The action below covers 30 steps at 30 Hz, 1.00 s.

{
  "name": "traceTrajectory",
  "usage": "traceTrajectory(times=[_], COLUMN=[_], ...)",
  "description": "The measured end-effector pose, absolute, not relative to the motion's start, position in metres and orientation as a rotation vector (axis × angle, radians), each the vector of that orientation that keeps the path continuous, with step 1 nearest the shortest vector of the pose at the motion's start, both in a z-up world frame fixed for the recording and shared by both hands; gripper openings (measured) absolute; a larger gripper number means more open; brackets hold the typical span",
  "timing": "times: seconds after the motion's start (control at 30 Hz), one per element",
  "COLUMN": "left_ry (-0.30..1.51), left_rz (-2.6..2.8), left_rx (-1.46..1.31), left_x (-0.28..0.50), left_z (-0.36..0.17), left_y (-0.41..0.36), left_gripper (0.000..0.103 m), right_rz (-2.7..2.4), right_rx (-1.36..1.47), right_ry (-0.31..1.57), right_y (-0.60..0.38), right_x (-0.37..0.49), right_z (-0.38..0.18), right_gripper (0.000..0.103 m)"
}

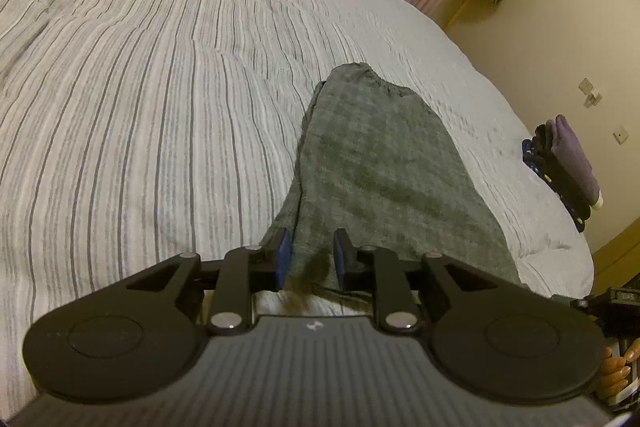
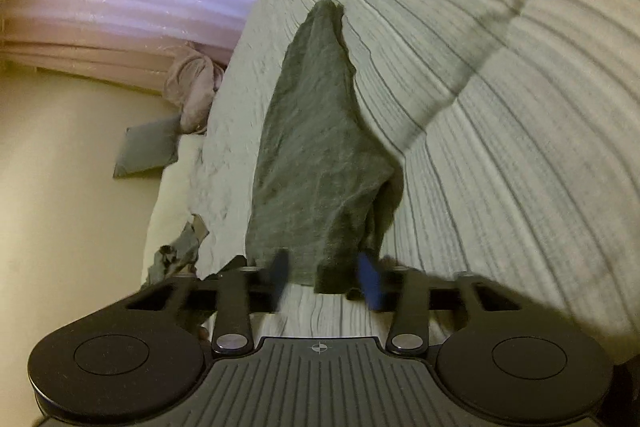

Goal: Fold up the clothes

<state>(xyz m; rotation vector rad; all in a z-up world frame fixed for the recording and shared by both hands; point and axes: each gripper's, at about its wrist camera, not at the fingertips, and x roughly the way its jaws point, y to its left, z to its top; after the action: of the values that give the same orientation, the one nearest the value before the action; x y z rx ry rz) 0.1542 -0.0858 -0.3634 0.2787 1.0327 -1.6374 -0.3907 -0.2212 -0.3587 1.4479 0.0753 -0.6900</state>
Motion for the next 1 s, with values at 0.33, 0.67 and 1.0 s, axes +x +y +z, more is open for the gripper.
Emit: traceTrajectory(times=[0.33,0.67,1.0], left_ry=[1.064,0.98,1.024], left_rz=[-1.653,-1.661,-1.641], left_rx=[0.289,0.326,0.241], left_x=[0.155,0.165,0.174], left_z=[-0.372,-0.357,-0.368], left_y=[-0.091,-0.091,-0.083], left_gripper=[0.0,0.0,0.03], right_rz=[-0.707,-0.724,-0.782], right_rx=[1.451,1.342,1.237], right_ry=[0.087,0.19,0.27], right_y=[-0.226,-0.211,-0.198], right_x=[-0.383,-0.367,-0.366], right_z=[-0.363,-0.357,-0.345], right_gripper=[0.008,0.002,0.003])
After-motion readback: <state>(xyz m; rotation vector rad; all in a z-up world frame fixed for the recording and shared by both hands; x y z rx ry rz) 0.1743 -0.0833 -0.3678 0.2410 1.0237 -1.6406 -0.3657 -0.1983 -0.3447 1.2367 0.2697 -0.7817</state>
